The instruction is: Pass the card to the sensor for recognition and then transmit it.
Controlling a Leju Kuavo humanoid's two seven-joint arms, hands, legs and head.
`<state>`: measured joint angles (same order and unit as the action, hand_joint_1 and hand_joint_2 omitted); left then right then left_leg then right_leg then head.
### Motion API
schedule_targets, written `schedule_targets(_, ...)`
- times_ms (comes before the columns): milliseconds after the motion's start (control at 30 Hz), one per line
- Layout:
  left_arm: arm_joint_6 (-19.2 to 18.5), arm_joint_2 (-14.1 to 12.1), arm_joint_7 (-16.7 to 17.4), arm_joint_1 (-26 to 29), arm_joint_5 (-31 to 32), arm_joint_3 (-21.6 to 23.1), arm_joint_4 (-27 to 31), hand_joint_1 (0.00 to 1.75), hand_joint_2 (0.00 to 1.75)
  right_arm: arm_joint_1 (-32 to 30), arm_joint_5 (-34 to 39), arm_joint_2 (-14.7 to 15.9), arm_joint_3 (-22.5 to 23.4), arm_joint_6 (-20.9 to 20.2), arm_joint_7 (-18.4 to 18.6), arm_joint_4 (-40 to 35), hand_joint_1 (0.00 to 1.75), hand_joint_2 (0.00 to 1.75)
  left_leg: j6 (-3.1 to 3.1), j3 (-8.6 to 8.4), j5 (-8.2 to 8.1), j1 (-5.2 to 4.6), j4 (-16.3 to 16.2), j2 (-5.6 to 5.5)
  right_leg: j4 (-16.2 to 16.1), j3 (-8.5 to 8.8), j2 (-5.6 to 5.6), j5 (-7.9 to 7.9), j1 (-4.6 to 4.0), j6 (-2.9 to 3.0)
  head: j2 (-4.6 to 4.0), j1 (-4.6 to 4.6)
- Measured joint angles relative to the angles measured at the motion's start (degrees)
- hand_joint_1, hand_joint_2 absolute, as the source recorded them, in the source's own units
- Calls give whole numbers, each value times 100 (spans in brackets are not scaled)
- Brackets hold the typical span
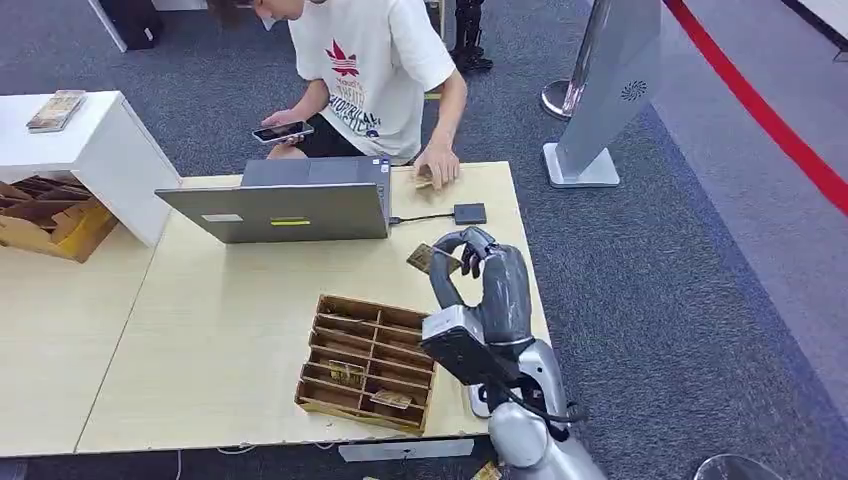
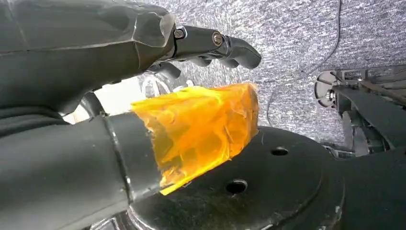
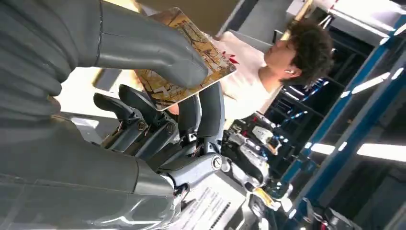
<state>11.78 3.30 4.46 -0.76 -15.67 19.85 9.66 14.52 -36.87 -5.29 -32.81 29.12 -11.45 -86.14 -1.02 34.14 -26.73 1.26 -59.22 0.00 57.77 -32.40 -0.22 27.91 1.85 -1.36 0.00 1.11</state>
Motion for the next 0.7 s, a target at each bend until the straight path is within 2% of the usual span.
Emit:
schedule_targets(233,-81,-26,85,-45,210,68,0,0,0,1028,-50,-302,-138,-217,153,580,175,175,-2,-2,6,1,0,-2,3,0,-5,-2,0,1,0,0)
schedule_targets(467,-105,-55,127,-53,304,138,0,0,0,1364,-144,-394,-210,-250,282,901,175,175,0,5,4,-1,0,0,2,-4,0,-2,1,0,0,-2)
schedule_targets(700,-255,-118,321,-172,662,408,0,0,0,2603,-622,-653,-221,-448,732,2403,175,175,-6,3,16,1,0,-1,5,-5,-4,-8,-1,4,0,0)
